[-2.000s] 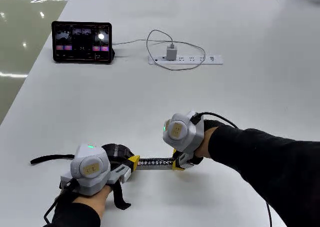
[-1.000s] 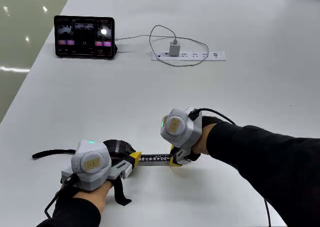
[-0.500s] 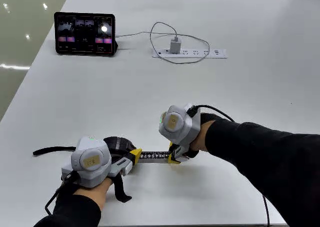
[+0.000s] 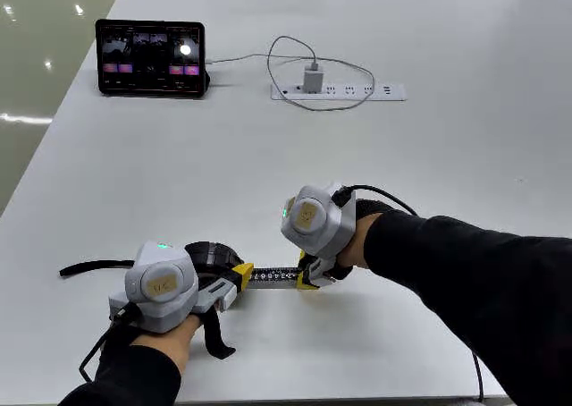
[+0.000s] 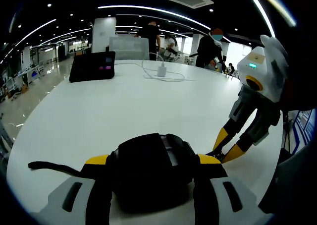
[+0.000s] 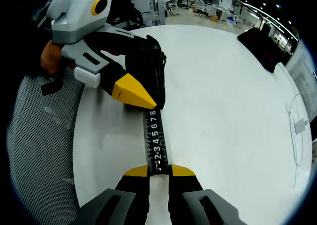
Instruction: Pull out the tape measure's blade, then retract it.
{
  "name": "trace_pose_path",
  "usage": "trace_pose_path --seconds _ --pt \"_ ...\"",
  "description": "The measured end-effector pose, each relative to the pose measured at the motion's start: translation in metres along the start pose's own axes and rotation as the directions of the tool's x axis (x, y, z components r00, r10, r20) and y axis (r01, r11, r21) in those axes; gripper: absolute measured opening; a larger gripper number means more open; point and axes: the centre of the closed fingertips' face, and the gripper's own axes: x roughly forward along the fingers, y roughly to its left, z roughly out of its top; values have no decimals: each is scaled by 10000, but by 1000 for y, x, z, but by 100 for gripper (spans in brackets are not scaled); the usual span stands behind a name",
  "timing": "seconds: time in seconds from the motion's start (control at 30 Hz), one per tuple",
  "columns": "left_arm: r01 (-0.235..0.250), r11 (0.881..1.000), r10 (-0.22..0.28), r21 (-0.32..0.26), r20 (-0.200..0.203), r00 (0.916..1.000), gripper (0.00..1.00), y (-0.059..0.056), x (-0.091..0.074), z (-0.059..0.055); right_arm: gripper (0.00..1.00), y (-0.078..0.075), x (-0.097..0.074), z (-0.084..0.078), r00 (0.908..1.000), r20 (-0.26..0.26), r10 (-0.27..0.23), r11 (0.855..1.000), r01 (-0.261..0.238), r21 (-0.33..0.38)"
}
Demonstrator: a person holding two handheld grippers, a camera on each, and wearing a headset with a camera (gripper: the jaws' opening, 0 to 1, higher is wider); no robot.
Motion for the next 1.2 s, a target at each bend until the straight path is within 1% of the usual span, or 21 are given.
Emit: trace_pose_path --seconds 0.23,0.47,0.87,1.2 --pt "45 10000 -45 -21 -14 10000 61 0 0 0 10 1 1 3 9997 254 25 10000 -25 -4" --pt "57 10000 -57 -73 -14 10000 61 0 -1 0 10 1 2 6 9990 444 16 9999 -22 136" --pt "93 9997 -93 -240 2 10000 61 1 -1 0 10 2 4 9 9980 630 65 10000 -63 -30" --pt "140 9995 -140 -285 7 9999 61 1 -1 0 10 3 5 13 9966 810 122 9999 -122 -3"
